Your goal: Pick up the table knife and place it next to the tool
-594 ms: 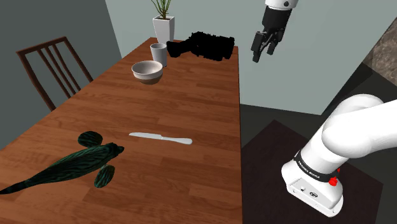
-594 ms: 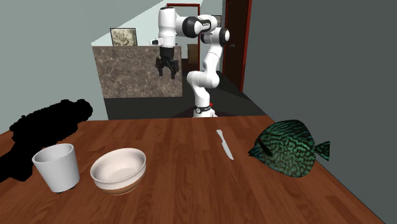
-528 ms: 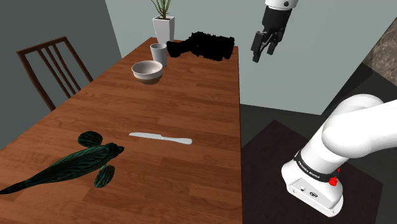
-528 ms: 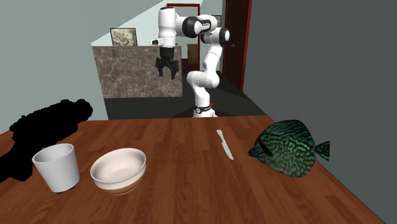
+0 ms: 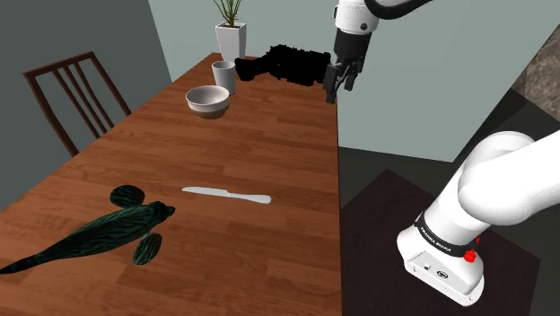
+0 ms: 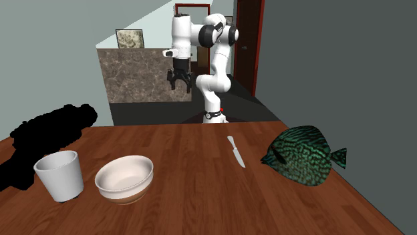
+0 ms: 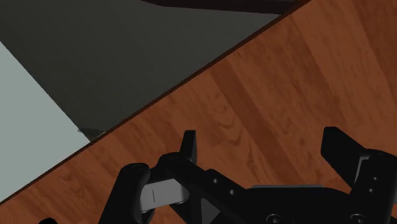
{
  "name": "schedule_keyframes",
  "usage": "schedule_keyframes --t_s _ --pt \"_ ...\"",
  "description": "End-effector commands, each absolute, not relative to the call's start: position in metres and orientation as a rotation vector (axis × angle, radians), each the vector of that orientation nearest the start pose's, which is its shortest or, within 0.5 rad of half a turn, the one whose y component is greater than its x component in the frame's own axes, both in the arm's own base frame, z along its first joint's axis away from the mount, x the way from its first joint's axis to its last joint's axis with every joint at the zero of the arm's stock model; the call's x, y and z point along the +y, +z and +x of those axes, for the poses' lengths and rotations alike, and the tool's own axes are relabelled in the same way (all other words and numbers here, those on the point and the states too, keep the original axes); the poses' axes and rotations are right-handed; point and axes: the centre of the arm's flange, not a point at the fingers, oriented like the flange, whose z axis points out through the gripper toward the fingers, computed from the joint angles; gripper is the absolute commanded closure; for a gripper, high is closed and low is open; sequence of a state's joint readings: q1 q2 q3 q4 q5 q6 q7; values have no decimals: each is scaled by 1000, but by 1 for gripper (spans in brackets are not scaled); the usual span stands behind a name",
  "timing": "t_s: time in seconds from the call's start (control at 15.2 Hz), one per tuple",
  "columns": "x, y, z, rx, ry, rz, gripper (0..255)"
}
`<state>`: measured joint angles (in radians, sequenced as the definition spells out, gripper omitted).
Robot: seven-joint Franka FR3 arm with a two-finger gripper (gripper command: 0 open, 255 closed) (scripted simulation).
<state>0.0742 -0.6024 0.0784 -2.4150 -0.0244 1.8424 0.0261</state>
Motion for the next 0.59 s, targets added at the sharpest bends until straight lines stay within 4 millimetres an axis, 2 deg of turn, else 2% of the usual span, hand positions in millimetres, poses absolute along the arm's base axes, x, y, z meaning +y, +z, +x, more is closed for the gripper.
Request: schedule_keyframes --t_s 0.0,0.53 --pt "83 513 377 -257 -53 -3194 0" --pt "175 472 404 -510 -43 -3158 0"
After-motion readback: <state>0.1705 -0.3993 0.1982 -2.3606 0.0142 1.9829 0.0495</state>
